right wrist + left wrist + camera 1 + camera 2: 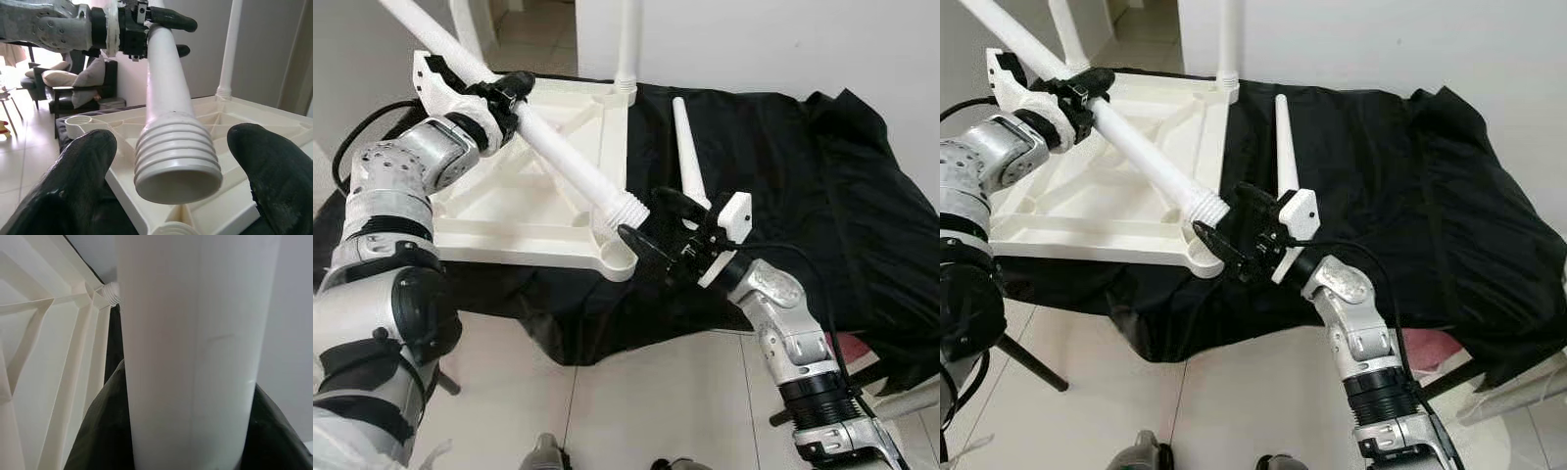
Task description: Building children table
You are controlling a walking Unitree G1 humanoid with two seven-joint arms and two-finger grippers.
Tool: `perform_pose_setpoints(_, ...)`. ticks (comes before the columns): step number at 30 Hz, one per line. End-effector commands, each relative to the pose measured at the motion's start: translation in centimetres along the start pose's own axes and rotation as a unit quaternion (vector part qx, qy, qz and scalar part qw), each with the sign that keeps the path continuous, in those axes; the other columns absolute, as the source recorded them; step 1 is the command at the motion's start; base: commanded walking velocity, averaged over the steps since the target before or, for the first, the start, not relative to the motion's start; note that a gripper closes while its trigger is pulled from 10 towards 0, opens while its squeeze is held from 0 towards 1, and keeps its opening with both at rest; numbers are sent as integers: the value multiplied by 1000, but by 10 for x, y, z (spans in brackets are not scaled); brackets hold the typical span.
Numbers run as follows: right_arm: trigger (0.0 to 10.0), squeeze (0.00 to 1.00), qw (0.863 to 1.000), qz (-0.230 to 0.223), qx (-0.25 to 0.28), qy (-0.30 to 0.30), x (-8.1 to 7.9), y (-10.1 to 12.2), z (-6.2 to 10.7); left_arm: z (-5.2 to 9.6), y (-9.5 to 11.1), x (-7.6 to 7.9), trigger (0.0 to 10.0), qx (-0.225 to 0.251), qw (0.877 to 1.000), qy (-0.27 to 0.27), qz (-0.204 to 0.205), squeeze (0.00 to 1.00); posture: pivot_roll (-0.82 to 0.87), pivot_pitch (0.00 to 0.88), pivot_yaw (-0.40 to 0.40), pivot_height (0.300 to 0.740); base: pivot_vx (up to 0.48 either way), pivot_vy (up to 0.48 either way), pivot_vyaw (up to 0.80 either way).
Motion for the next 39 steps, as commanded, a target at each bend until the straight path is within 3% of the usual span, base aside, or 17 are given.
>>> perform_pose_setpoints(1,10000,1000,1000,-6,-3,4,-1,-2,1,-1,-2,20,0,-24,994,-104,-4,0,40,40,-11,740,0,0,0)
perform_pose_setpoints(6,10000,1000,1000,-6,-3,4,-1,-2,1,-1,-2,20,0,-24,994,-104,-4,0,40,40,-11,740,0,0,0)
perform_pose_setpoints(7,10000,1000,1000,-8,-4,-1,0,-2,1,0,3,19,10000,-12,995,-97,-2,0,45,44,-15,740,0,0,0)
perform_pose_setpoints(8,10000,1000,1000,-8,-4,-1,0,-2,1,0,3,19,10000,-12,995,-97,-2,0,45,44,-15,740,0,0,0)
perform_pose_setpoints(9,10000,0,1000,-8,-7,-8,1,-3,2,1,8,22,10000,0,995,-90,-41,0,52,56,-19,740,0,0,0)
perform_pose_setpoints(10,10000,0,1000,-4,-12,-19,5,-4,1,1,10,25,10000,7,993,-85,-83,0,50,57,-19,740,0,0,0)
perform_pose_setpoints(12,10000,0,1000,-4,-12,-19,5,-4,1,1,10,25,10000,7,993,-85,-83,0,50,57,-19,740,0,0,0)
perform_pose_setpoints(13,10000,0,998,29,-45,-44,14,-8,-1,-2,4,31,10000,8,982,-79,-173,0,42,60,-23,740,0,0,0)
perform_pose_setpoints(16,10000,0,994,51,-73,-64,24,-11,-4,-7,-8,34,10000,2,969,-79,-236,0,39,60,-23,740,0,0,0)
perform_pose_setpoints(24,10000,0,992,53,-78,-86,31,-9,-7,-11,-25,41,10000,-7,957,-91,-275,0,34,63,-26,740,0,0,0)
perform_pose_setpoints(25,10000,1000,993,46,-78,-82,31,-9,-9,-13,-32,45,10000,-12,951,-97,-292,0,32,65,-30,740,0,0,0)
perform_pose_setpoints(28,10000,1000,993,40,-77,-79,31,-9,-10,-14,-38,48,10000,-16,947,-101,-305,0,32,65,-30,740,0,0,0)
perform_pose_setpoints(31,10000,1000,994,39,-71,-67,28,-6,-18,-17,-55,54,10000,-24,931,-114,-345,0,35,65,-35,740,0,0,0)
perform_pose_setpoints(32,10000,918,995,39,-69,-56,25,-4,-22,-17,-63,57,10000,-27,925,-120,-360,0,37,68,-35,740,0,0,0)
perform_pose_setpoints(33,10000,0,996,37,-67,-49,23,-3,-26,-18,-71,61,10000,-29,918,-127,-374,0,39,66,-38,740,0,0,0)
perform_pose_setpoints(39,10000,0,996,37,-67,-43,20,-3,-31,-18,-81,67,10000,-32,910,-138,-389,0,45,69,-46,740,0,0,0)
Point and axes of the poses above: a point about 5 cm out from each wrist's last joint towards the gripper, its own z axis pointing back from the gripper into the wrist, its own y axis along the axis of the wrist's last joint, x = y × z, the point moved 2 cm from there along -z, pointing out of the wrist towards the gripper, and after that the axes turned 15 degrees about z, right-handed, at the moved point
